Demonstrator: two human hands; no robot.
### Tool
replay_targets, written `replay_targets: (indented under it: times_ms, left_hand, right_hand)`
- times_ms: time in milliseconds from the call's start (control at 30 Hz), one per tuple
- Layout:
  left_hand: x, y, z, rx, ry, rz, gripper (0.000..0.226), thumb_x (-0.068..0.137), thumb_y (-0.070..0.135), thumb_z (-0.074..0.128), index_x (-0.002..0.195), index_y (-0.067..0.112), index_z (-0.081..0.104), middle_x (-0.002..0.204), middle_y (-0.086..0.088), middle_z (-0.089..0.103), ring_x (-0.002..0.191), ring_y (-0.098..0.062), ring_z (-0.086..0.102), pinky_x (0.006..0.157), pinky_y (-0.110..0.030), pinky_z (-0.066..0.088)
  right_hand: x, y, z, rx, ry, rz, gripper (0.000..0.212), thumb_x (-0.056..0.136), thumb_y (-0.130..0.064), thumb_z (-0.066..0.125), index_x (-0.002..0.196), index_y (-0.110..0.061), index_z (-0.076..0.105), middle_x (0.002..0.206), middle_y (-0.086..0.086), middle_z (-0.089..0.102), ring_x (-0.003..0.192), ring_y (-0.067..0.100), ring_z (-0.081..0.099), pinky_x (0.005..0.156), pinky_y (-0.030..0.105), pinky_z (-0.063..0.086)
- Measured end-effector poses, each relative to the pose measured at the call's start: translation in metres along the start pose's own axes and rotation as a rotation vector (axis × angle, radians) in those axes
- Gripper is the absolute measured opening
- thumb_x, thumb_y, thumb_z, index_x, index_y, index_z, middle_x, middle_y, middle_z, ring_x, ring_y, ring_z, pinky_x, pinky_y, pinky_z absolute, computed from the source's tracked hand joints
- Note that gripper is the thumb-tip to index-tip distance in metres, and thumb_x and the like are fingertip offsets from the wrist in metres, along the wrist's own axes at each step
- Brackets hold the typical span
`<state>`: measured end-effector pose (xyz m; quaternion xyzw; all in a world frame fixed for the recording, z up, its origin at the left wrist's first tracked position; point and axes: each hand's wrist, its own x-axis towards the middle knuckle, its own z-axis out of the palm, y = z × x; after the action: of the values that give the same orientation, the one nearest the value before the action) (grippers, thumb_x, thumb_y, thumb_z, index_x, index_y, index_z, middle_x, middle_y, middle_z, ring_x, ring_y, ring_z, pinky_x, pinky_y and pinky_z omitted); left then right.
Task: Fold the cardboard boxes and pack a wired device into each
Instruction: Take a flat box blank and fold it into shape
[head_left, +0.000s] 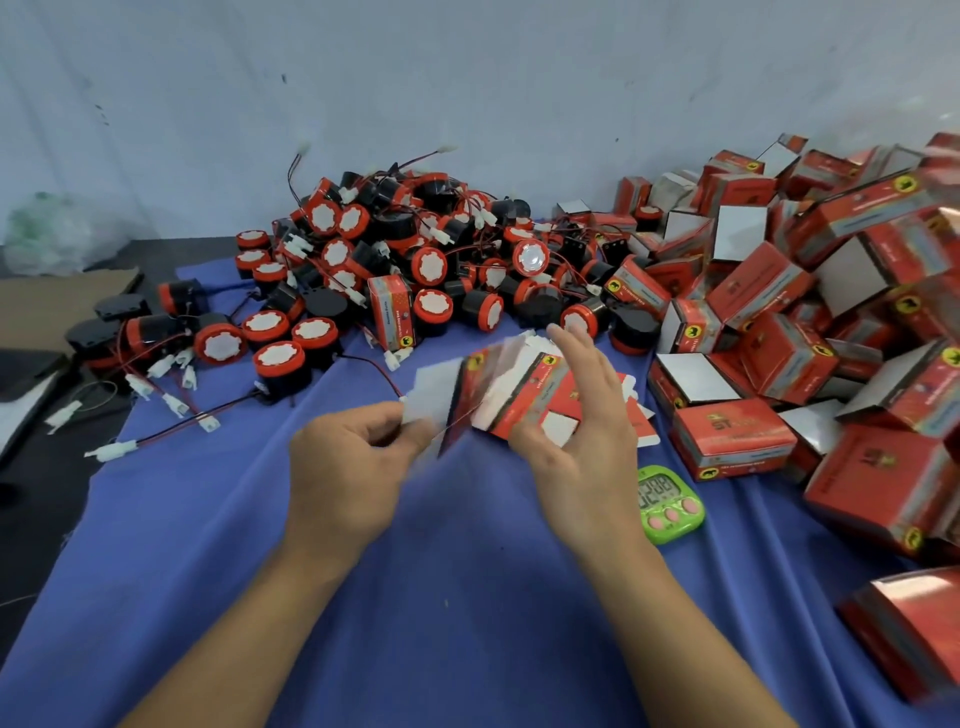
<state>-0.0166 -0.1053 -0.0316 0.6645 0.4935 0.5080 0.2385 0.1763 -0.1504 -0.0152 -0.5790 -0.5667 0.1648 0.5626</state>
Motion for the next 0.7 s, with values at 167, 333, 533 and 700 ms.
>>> replay_targets:
  times_ms: [167, 333, 533, 700]
  left_hand:
    - [-0.001, 0.010, -0.003, -0.424, -0.180, -0.040, 0.038, 0.086, 0.006, 0.078, 0.091, 0.042, 0.084, 0.095, 0.005, 0.081, 0.089, -0.017, 0.079, 0.072, -0.025, 0.063]
    - [0.000, 0.013, -0.004, -0.624, -0.322, -0.157, 0.024, 0.084, 0.010, 0.068, 0.097, 0.020, 0.086, 0.105, -0.013, 0.080, 0.101, -0.032, 0.077, 0.082, -0.032, 0.062]
    - [-0.001, 0.013, -0.005, -0.607, -0.312, -0.198, 0.027, 0.083, 0.011, 0.067, 0.105, 0.010, 0.083, 0.105, -0.026, 0.076, 0.099, -0.056, 0.065, 0.091, -0.063, 0.056]
    - [-0.004, 0.023, -0.007, -0.484, -0.233, -0.103, 0.026, 0.080, 0.015, 0.070, 0.097, 0.025, 0.085, 0.088, -0.009, 0.080, 0.073, -0.028, 0.072, 0.062, -0.039, 0.059]
  right_hand:
    - [-0.009, -0.006, 0.019, -0.022, -0.339, -0.036, 0.070, 0.083, -0.037, 0.072, 0.139, -0.063, 0.039, 0.131, -0.032, 0.054, 0.120, -0.009, 0.052, 0.095, 0.018, 0.047]
    - [-0.008, -0.007, 0.020, 0.050, -0.347, 0.023, 0.083, 0.071, -0.054, 0.075, 0.145, -0.056, 0.039, 0.130, -0.035, 0.057, 0.117, -0.011, 0.057, 0.086, 0.009, 0.049]
    - [-0.007, -0.012, 0.017, 0.173, -0.398, 0.034, 0.086, 0.072, -0.051, 0.073, 0.146, -0.065, 0.031, 0.134, -0.046, 0.048, 0.123, -0.020, 0.048, 0.085, 0.000, 0.042]
    - [-0.011, -0.015, 0.023, 0.138, -0.454, -0.005, 0.096, 0.068, -0.046, 0.079, 0.145, -0.070, 0.026, 0.131, -0.045, 0.051, 0.121, -0.012, 0.055, 0.088, 0.015, 0.051]
